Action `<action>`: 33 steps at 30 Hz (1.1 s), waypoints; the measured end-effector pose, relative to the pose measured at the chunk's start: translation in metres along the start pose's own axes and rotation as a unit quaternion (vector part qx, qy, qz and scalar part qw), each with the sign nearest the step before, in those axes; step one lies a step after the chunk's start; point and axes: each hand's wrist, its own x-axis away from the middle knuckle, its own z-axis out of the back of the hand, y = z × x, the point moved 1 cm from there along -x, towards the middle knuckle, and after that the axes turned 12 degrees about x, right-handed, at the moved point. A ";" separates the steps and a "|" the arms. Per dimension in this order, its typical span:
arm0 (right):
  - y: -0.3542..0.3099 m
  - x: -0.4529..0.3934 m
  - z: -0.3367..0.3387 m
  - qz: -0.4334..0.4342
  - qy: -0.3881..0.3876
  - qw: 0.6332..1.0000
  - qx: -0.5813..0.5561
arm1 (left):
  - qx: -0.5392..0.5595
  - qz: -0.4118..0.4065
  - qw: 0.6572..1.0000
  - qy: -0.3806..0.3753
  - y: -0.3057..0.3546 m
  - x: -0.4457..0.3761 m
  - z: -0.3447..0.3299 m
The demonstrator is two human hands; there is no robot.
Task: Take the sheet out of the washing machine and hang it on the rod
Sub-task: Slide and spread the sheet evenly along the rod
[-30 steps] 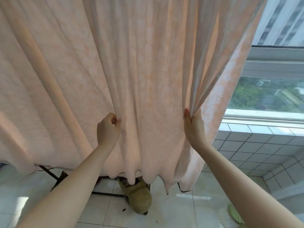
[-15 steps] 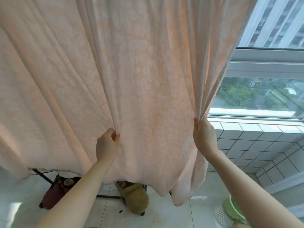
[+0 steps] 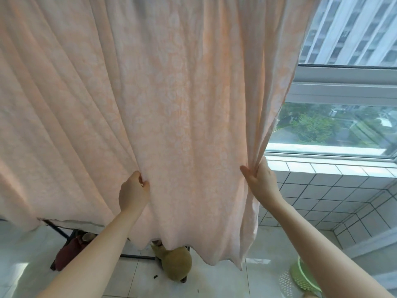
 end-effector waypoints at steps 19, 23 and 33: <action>-0.020 -0.038 0.029 0.032 0.074 0.996 -0.045 | 0.007 -0.023 0.995 0.096 0.042 -0.060 0.027; -0.038 -0.049 0.048 0.046 0.097 0.990 -0.091 | 0.031 -0.061 0.991 0.114 0.068 -0.072 0.036; -0.093 -0.103 0.114 0.090 0.192 0.972 -0.096 | 0.045 -0.176 0.967 0.177 0.163 -0.118 0.072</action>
